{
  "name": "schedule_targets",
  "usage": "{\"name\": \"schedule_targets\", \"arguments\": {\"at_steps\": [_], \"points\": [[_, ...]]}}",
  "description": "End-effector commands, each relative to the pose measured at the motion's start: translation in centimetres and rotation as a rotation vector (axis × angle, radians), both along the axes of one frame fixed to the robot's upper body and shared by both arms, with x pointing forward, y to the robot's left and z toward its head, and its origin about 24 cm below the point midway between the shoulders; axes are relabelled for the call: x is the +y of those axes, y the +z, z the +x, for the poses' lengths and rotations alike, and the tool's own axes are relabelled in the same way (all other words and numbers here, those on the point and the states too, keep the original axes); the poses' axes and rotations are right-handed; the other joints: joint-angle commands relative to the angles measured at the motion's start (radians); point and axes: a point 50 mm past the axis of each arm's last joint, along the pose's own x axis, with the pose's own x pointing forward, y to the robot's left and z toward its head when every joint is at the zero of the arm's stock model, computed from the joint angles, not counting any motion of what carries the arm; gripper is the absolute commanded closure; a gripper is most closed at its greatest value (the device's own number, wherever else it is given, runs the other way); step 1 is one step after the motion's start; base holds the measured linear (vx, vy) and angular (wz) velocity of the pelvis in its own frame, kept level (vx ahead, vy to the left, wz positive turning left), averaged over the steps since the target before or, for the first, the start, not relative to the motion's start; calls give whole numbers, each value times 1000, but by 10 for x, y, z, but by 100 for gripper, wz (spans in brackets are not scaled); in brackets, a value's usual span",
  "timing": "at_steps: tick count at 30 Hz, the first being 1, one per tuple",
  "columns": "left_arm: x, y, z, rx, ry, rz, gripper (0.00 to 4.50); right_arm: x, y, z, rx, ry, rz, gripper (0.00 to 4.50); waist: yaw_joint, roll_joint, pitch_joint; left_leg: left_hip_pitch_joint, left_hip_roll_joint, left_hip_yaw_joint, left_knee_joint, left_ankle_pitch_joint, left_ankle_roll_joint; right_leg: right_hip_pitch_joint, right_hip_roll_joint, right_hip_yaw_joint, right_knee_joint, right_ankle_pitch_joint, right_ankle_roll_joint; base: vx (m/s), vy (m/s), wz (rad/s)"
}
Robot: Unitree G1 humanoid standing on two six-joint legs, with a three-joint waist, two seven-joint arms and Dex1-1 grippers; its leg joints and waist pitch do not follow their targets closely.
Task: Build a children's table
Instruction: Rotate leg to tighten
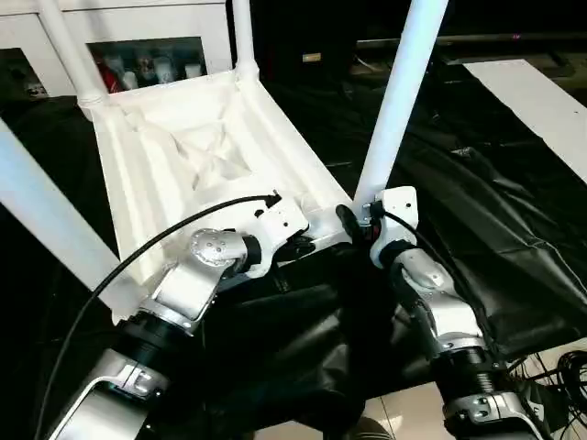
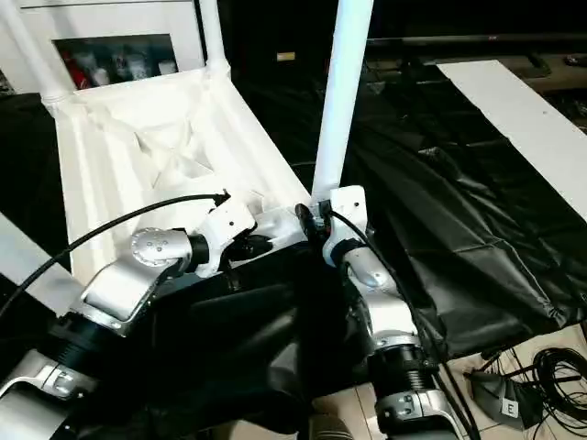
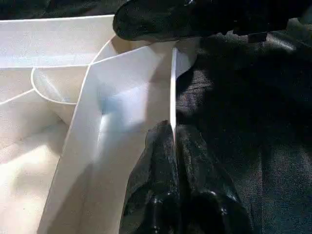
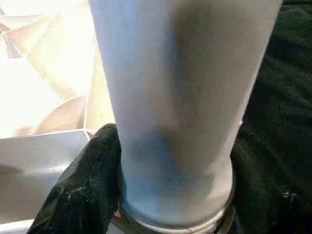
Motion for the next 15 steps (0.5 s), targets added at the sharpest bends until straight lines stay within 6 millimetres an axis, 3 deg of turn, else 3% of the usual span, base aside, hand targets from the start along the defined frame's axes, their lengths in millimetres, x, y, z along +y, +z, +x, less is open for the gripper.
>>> {"name": "schedule_targets", "arguments": {"at_steps": [1,2,3,5,7,9,11,12,13,14,15], "points": [[20,-44,-6,152,123,165,450,17,-13,-10,46,101,25,181,-4,5,-29,21,30,-32,-83,-460,-20,-1,-62,28,-99,-591,-44,0,0,0],[21,-44,-5,152,124,164,450,19,-9,-10,24,118,38,125,-3,5,-30,21,31,-31,-83,-450,-19,-1,-61,29,-98,-569,-50,0,0,0],[21,-43,-4,150,115,165,450,18,-3,-9,-13,133,35,111,-1,9,-36,19,34,-26,-82,-420,-17,3,-59,31,-92,-495,-75,0,0,0],[23,-41,-5,144,85,164,450,14,3,-9,-46,168,30,105,1,9,-41,16,35,-24,-82,-396,-15,9,-57,31,-86,-435,-93,0,0,0],[23,-39,-7,149,49,152,450,11,7,-10,-56,207,22,82,1,9,-46,0,35,-21,-81,-324,-4,25,-58,31,-73,-325,-128,0,0,0],[23,-36,-9,146,7,144,450,8,9,-11,-54,247,18,63,-1,8,-42,4,35,-18,-80,-342,2,21,-59,31,-77,-362,-139,0,0,0],[25,-28,-16,123,-106,144,450,-4,13,-23,-37,457,-39,56,3,7,-41,4,35,-19,-79,-347,9,26,-61,32,-81,-406,-128,0,0,0],[26,-27,-17,120,-123,142,450,-5,14,-25,-34,485,-48,48,6,7,-43,2,38,-14,-76,-309,30,25,-61,35,-78,-359,-135,0,0,0],[27,-22,-20,123,-163,132,450,-13,15,-32,-25,585,-80,48,5,6,-45,2,38,-14,-74,-301,35,25,-60,34,-77,-351,-142,0,0,0],[29,-20,-22,127,-174,125,450,-17,16,-35,-22,621,-89,48,6,5,-48,-3,39,-15,-72,-264,44,34,-62,33,-70,-319,-157,0,0,0],[31,-18,-26,146,-203,118,450,-24,17,-37,-19,648,-104,48,6,4,-50,-2,40,-12,-70,-252,50,32,-61,33,-69,-302,-167,0,0,0]]}}
